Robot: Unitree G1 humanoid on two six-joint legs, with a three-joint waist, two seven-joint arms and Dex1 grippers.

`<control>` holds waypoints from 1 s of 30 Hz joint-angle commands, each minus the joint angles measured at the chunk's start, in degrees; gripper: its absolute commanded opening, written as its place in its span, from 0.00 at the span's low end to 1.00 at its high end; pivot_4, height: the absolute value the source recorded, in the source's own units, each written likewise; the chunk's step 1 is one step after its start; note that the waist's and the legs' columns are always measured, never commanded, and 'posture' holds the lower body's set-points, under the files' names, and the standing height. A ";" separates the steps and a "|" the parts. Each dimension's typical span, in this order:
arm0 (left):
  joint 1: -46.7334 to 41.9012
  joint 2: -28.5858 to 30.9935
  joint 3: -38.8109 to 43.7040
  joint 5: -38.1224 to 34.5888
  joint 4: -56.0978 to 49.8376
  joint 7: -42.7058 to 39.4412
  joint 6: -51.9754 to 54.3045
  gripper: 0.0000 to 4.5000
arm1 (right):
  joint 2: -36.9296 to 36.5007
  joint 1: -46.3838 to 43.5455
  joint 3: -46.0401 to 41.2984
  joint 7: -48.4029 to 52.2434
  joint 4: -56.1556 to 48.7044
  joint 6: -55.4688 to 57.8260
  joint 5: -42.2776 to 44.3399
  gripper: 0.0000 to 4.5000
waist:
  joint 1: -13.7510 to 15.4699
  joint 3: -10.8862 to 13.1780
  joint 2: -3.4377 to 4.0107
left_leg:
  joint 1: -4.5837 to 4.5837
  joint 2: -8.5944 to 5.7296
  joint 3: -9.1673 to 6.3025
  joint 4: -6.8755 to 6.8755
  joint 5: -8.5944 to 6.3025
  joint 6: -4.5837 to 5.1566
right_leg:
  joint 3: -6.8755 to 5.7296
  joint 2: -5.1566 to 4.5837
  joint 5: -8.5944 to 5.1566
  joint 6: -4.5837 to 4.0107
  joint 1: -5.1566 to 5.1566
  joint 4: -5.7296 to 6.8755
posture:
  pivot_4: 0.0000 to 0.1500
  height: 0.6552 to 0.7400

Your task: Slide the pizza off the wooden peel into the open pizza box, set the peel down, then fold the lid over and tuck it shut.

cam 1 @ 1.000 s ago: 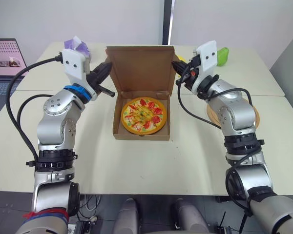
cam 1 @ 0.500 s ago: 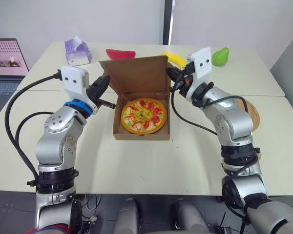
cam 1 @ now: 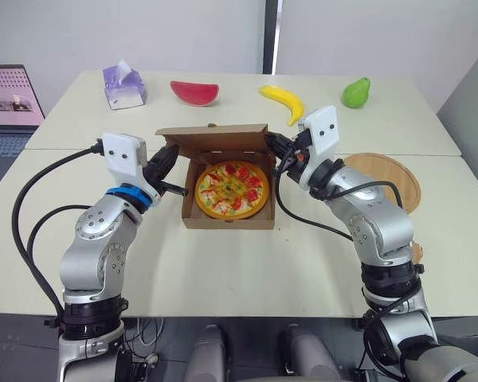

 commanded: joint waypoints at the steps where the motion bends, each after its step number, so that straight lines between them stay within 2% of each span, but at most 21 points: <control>1: -0.59 -0.25 -0.64 -0.49 -2.74 -0.38 -1.35 0.00 | 0.68 -0.95 2.03 0.60 -2.07 -0.14 0.81 0.00 | 0.00 0.00 0.00 | 0.00 0.00 0.00 0.00 0.00 0.00 | 0.00 0.00 0.00 0.00 0.00 0.00 | 1.00 1.00; 8: -7.73 0.48 -1.83 1.31 3.33 -1.30 -3.43 0.00 | 0.05 -10.27 -0.54 1.14 7.39 -4.62 -0.20 0.00 | 0.07 0.00 0.00 | 0.00 -0.03 -0.01 0.00 0.00 0.00 | -0.01 0.00 0.00 -0.01 -0.01 0.01 | 1.00 1.00; 14: -11.40 -0.25 -2.31 1.65 5.97 -1.54 -4.24 0.00 | 0.78 -13.62 -0.77 1.44 11.32 -6.41 0.25 0.00 | 0.07 0.00 0.00 | -0.04 -0.02 0.01 -0.02 0.00 0.00 | -0.01 0.00 0.00 -0.01 -0.03 -0.07 | 1.00 1.00; 22: -8.67 -0.27 -2.57 1.53 4.23 -2.05 -3.90 0.00 | 2.13 -10.05 1.10 0.80 8.35 -4.94 0.16 0.00 | 0.07 0.00 0.00 | -0.04 -0.01 0.01 -0.01 0.00 0.00 | -0.01 -0.01 0.01 -0.01 -0.03 -0.05 | 1.00 1.00; 30: 1.31 0.51 -1.37 1.49 -3.75 -1.10 -2.85 0.00 | -0.16 0.19 1.48 1.67 -2.49 0.28 2.47 0.00 | 0.01 0.00 0.01 | -0.04 0.02 0.01 -0.01 0.00 0.00 | 0.01 -0.01 0.01 -0.01 -0.03 -0.03 | 1.00 1.00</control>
